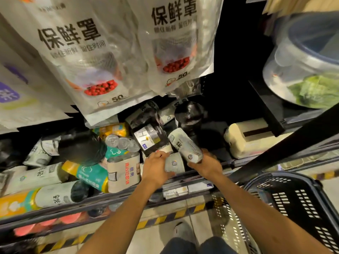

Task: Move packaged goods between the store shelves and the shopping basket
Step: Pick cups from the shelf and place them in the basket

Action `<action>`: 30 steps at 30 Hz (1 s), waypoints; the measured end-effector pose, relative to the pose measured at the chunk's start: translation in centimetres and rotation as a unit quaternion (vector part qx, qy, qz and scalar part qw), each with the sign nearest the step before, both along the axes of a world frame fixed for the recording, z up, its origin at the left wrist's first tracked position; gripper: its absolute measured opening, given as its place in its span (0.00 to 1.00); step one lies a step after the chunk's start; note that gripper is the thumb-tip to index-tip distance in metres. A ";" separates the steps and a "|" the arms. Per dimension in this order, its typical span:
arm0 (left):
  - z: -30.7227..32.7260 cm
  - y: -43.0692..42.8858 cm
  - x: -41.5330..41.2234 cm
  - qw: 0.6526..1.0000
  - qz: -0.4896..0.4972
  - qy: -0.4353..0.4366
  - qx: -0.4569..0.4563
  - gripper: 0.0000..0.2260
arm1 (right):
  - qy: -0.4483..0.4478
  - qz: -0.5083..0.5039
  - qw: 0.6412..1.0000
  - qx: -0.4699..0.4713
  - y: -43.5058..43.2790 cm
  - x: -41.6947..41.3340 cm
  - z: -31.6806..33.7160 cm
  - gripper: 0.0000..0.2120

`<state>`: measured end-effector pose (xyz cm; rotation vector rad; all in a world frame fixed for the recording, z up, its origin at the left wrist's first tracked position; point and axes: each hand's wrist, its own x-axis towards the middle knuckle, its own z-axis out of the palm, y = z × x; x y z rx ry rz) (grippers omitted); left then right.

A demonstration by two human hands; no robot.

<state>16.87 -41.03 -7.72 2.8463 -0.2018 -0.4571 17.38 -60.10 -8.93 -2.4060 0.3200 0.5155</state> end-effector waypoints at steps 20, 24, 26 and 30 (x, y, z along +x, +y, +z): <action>5.9 0.1 -2.6 0.965 0.064 -0.093 -0.238 0.36 | -0.216 -0.167 0.949 0.156 -3.6 -6.2 6.6 0.28; 6.9 -2.0 -4.4 0.946 0.086 -0.101 -0.297 0.31 | -0.260 -0.139 0.942 0.161 -5.0 -8.6 8.6 0.26; 7.0 -3.2 -5.6 0.936 0.090 -0.093 -0.327 0.29 | -0.258 -0.151 0.941 0.160 -5.9 -10.2 9.4 0.28; 7.8 -6.3 -8.7 0.930 0.073 -0.069 -0.353 0.29 | -0.254 -0.166 0.941 0.151 -8.7 -14.2 10.7 0.29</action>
